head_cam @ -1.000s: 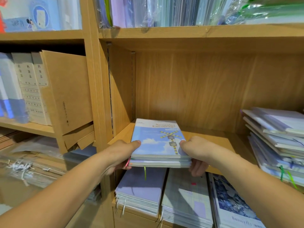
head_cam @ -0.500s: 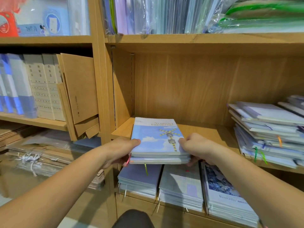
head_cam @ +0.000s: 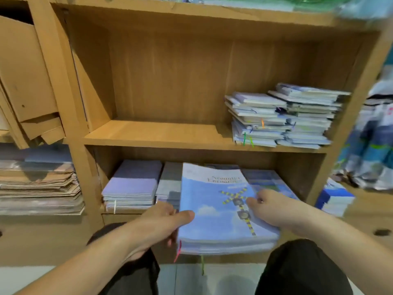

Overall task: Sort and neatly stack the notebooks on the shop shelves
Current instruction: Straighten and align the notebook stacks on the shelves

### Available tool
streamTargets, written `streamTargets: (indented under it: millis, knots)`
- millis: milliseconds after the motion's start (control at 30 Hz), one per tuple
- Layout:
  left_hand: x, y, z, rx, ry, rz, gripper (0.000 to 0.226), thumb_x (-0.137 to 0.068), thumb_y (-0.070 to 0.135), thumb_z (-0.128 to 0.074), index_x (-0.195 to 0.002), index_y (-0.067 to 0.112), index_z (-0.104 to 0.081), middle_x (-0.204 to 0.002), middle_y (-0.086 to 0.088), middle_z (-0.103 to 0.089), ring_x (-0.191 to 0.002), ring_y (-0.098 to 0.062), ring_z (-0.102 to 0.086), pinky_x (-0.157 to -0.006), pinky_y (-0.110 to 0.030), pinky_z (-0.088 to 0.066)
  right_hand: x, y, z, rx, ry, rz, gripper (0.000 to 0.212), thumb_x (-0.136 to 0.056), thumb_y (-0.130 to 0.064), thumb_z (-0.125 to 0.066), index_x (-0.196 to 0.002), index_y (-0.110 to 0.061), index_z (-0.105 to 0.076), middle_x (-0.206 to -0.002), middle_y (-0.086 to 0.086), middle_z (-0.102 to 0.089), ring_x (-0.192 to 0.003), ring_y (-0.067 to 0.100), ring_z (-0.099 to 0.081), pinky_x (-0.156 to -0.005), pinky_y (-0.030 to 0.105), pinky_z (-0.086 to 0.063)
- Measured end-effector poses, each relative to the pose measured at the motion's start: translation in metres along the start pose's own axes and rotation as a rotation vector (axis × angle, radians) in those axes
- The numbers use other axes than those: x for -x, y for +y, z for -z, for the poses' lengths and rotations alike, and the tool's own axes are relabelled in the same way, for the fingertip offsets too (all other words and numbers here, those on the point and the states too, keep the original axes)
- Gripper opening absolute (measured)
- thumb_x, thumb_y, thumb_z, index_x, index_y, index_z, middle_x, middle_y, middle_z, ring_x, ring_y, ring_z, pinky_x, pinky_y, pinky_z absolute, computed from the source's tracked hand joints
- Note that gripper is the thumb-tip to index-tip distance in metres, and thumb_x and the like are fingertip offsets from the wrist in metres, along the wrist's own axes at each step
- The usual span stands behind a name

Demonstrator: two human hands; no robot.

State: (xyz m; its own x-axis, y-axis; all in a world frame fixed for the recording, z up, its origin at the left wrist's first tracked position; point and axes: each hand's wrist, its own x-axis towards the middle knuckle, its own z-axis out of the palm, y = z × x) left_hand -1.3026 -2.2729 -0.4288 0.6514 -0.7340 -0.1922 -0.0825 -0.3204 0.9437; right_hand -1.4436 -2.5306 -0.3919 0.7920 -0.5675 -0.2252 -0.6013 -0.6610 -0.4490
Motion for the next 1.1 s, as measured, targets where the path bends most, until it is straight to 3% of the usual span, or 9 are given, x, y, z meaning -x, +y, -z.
streamTargets:
  millis: [100,200,267,433,533,667,833,1000,1100]
  knots:
    - [-0.024,-0.01,-0.039,-0.003,-0.107,0.008,0.054,-0.073,0.061,-0.072,-0.089,0.011,-0.056,-0.072,-0.017,-0.059,-0.065,-0.024,-0.051,-0.068,-0.034,-0.037,0.009,0.044,-0.009,-0.113,0.075,-0.094,0.045,-0.105,-0.049,-0.041,-0.078,-0.014,-0.043,-0.066,0.001,-0.047,-0.055,0.018,-0.047,-0.051,0.029,-0.034]
    - [-0.054,-0.014,-0.074,-0.018,-0.153,0.004,0.057,-0.073,0.062,-0.071,-0.09,0.009,-0.058,-0.071,-0.014,-0.062,-0.063,-0.021,-0.052,-0.063,-0.031,-0.036,0.004,0.08,-0.008,-0.25,0.193,-0.143,0.04,-0.104,-0.044,-0.045,-0.078,-0.016,-0.032,-0.068,0.001,-0.027,-0.056,0.017,-0.03,-0.053,0.03,-0.023]
    - [-0.08,-0.011,-0.094,-0.012,-0.162,-0.005,0.05,-0.079,0.057,-0.073,-0.088,0.011,-0.057,-0.07,-0.011,-0.061,-0.063,-0.02,-0.051,-0.062,-0.03,-0.036,-0.008,0.102,0.0,-0.266,0.219,-0.186,0.038,-0.105,-0.039,-0.046,-0.077,-0.017,-0.034,-0.071,-0.001,-0.031,-0.06,0.016,-0.032,-0.055,0.031,-0.024]
    - [-0.169,0.011,-0.138,-0.041,-0.141,0.017,0.048,-0.093,0.049,-0.069,-0.081,0.004,-0.056,-0.065,-0.005,-0.067,-0.06,-0.014,-0.056,-0.062,-0.023,-0.04,-0.06,0.143,0.024,-0.472,0.272,-0.314,0.013,-0.096,-0.018,-0.052,-0.091,-0.013,-0.064,-0.085,0.0,-0.066,-0.067,0.011,-0.065,-0.044,0.02,-0.04]
    - [-0.225,0.03,-0.158,-0.105,-0.108,0.031,0.045,-0.096,0.05,-0.065,-0.078,0.01,-0.053,-0.06,0.01,-0.053,-0.05,-0.004,-0.054,-0.054,-0.023,-0.036,-0.106,0.165,0.03,-0.491,0.432,-0.351,0.019,-0.096,-0.028,-0.06,-0.082,-0.017,-0.065,-0.078,-0.002,-0.067,-0.071,0.014,-0.064,-0.05,0.024,-0.041]
    - [-0.286,0.041,-0.176,-0.175,-0.086,0.081,0.045,-0.098,0.049,-0.062,-0.072,0.016,-0.044,-0.052,0.005,-0.042,-0.046,-0.013,-0.043,-0.058,-0.028,-0.032,-0.167,0.19,0.035,-0.604,0.52,-0.318,0.022,-0.097,-0.033,-0.065,-0.081,-0.018,-0.068,-0.072,-0.002,-0.067,-0.068,0.017,-0.064,-0.054,0.027,-0.043]
    - [-0.332,0.04,-0.186,-0.281,-0.076,0.143,0.049,-0.098,0.05,-0.06,-0.074,0.017,-0.033,-0.061,0.0,-0.03,-0.054,-0.021,-0.033,-0.062,-0.034,-0.025,-0.22,0.219,0.021,-0.591,0.533,-0.267,0.028,-0.099,-0.036,-0.064,-0.08,-0.015,-0.064,-0.064,-0.002,-0.059,-0.059,0.016,-0.057,-0.05,0.027,-0.036]
    - [-0.347,0.033,-0.192,-0.317,-0.054,0.158,0.049,-0.098,0.049,-0.061,-0.075,0.018,-0.032,-0.064,0.0,-0.028,-0.057,-0.02,-0.032,-0.059,-0.034,-0.022,-0.247,0.234,0.014,-0.488,0.461,-0.276,0.037,-0.099,-0.047,-0.06,-0.107,-0.011,-0.059,-0.084,-0.001,-0.055,-0.076,0.02,-0.053,-0.052,0.025,-0.031]
    - [-0.353,0.036,-0.197,-0.291,-0.046,0.128,0.044,-0.101,0.044,-0.06,-0.072,0.021,-0.036,-0.064,0.003,-0.034,-0.055,-0.013,-0.037,-0.05,-0.027,-0.027,-0.251,0.237,0.015,-0.489,0.548,-0.266,0.036,-0.097,-0.046,-0.064,-0.079,-0.018,-0.05,-0.063,-0.009,-0.045,-0.056,0.009,-0.042,-0.047,0.023,-0.028]
